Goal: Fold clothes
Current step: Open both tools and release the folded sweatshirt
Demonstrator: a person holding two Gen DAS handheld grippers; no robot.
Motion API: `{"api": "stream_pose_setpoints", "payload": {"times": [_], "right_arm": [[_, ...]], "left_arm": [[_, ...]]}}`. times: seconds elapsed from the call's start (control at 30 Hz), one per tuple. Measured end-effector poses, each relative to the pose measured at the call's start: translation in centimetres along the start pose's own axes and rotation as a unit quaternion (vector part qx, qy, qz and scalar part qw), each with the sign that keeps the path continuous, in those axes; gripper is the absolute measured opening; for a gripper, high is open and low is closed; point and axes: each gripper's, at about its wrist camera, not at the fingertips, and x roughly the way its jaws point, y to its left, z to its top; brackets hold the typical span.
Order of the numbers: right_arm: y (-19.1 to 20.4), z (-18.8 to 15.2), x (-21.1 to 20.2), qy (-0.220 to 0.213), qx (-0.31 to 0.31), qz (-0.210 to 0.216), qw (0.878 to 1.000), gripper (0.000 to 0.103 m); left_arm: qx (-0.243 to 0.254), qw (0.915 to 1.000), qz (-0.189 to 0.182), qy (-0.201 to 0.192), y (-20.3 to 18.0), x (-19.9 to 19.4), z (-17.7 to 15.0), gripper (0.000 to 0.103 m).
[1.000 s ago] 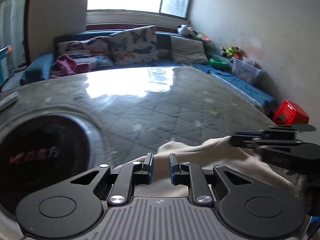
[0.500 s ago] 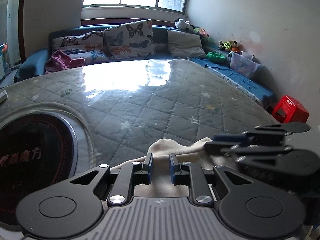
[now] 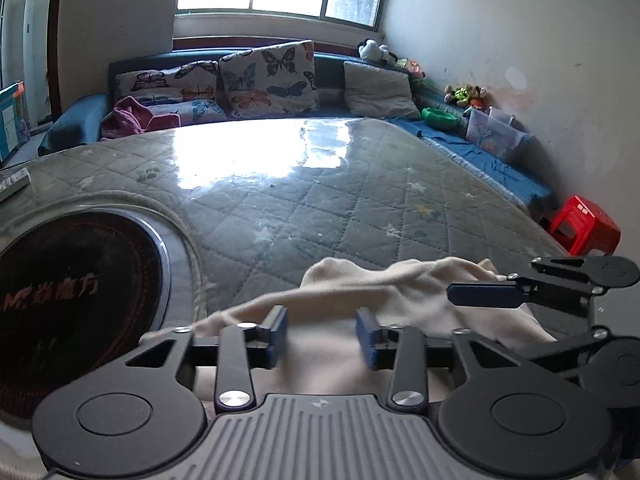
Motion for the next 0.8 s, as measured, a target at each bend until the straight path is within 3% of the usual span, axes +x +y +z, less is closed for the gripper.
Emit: {"api": "stream_pose_setpoints", "payload": {"times": [0.07,0.3,0.4,0.47,0.67,0.8], "right_arm": [[0.5,-0.6,-0.5,-0.002,-0.005,-0.005,1.000,0.057],[1.8,-2.5,-2.0,-0.017,-0.015,-0.025,0.999,0.085],[2.4,-3.3,-2.6,-0.026,-0.024,-0.036,0.999,0.088],[2.8,-3.9,-2.8,-0.026,-0.028,-0.044,0.998,0.098],[3.1,-5.2,-3.6,-0.036,-0.037,-0.058,0.997,0.103],[2.7,-5.6,-4.3,-0.042,-0.041,-0.062,0.996,0.103]], "left_arm": [[0.006,1.0000,-0.002,-0.007,-0.2,-1.0,-0.7,0.052],[0.017,0.9996,0.018,-0.016,-0.9,-3.2,-3.4,0.068],[0.018,0.9993,0.026,-0.018,-1.1,-3.7,-4.5,0.072],[0.019,0.9993,0.028,-0.018,-1.3,-4.0,-5.2,0.076],[0.012,0.9990,0.030,-0.032,-1.4,-5.0,-6.2,0.088],[0.017,0.9977,0.055,-0.037,-1.3,-5.7,-6.8,0.093]]}}
